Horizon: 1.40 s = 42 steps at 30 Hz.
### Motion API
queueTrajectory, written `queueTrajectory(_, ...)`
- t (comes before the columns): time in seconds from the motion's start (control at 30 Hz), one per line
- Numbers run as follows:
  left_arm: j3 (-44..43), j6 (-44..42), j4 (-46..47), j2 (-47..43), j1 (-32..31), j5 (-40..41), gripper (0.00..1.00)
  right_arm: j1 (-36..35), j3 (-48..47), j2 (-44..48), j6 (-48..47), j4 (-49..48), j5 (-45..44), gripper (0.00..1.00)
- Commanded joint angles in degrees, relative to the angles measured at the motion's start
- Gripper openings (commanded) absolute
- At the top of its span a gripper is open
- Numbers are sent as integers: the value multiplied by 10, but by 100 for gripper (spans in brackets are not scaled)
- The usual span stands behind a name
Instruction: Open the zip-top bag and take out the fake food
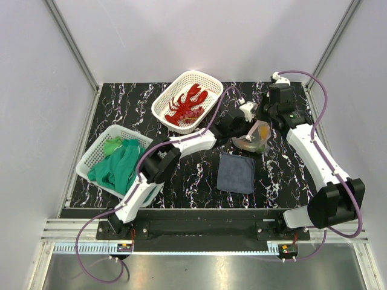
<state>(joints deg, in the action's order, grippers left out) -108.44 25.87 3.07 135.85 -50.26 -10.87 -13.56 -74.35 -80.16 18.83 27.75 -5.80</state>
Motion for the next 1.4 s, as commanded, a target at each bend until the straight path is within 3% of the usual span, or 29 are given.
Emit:
queueTrajectory(0.0, 22, -47, 6, -81, 1, 41, 0, -1, -12, 25, -11, -26, -31, 0)
queueTrajectory(0.6, 12, -52, -155, -216, -1, 88, 0, 26, -35, 12, -40, -30, -77, 0)
queueTrajectory(0.87, 27, -43, -152, -291, 24, 28, 0, 45, -42, 3, -46, -31, -69, 0)
queueTrajectory(1.13, -27, -6, -161, -269, 57, -13, 0, 45, -34, 0, -3, -40, 21, 0)
queueTrajectory(1.37, -26, -10, -161, -298, 75, 4, 0, 45, -38, -2, -32, -41, -18, 0)
